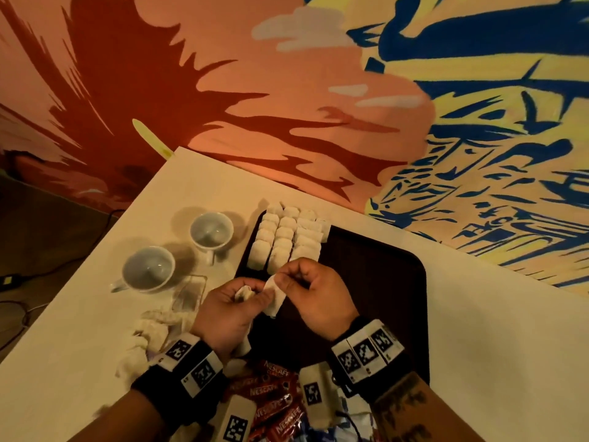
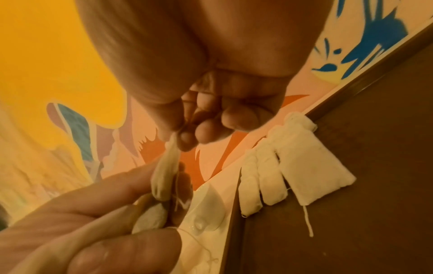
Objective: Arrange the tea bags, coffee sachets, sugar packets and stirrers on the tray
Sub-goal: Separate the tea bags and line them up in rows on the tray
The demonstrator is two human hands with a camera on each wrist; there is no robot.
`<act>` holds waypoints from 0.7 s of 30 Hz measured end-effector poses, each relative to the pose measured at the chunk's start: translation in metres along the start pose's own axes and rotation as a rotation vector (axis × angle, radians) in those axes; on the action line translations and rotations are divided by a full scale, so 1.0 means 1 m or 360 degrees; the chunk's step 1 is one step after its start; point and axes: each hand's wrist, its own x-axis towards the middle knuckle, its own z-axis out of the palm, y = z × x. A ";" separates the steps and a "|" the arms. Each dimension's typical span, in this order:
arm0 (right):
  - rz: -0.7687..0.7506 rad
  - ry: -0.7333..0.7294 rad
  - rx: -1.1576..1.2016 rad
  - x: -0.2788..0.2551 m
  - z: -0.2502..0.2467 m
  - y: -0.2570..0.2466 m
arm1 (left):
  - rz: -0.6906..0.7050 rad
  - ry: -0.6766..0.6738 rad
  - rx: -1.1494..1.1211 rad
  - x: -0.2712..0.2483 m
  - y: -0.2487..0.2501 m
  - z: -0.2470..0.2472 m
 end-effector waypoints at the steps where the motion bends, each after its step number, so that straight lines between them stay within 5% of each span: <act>1: 0.0006 -0.0028 0.0013 -0.006 -0.002 0.001 | 0.0013 -0.0009 0.0050 -0.003 0.000 0.002; 6: -0.0027 -0.0050 -0.0064 -0.021 -0.009 0.009 | 0.0007 -0.0010 0.0214 -0.009 -0.003 0.004; 12: 0.0065 0.0102 -0.0283 0.004 -0.013 0.025 | -0.0215 0.0269 0.0064 -0.003 -0.005 -0.011; 21: 0.0205 -0.0592 -0.0886 0.045 0.014 0.033 | -0.0305 0.0386 -0.0081 -0.002 -0.004 -0.036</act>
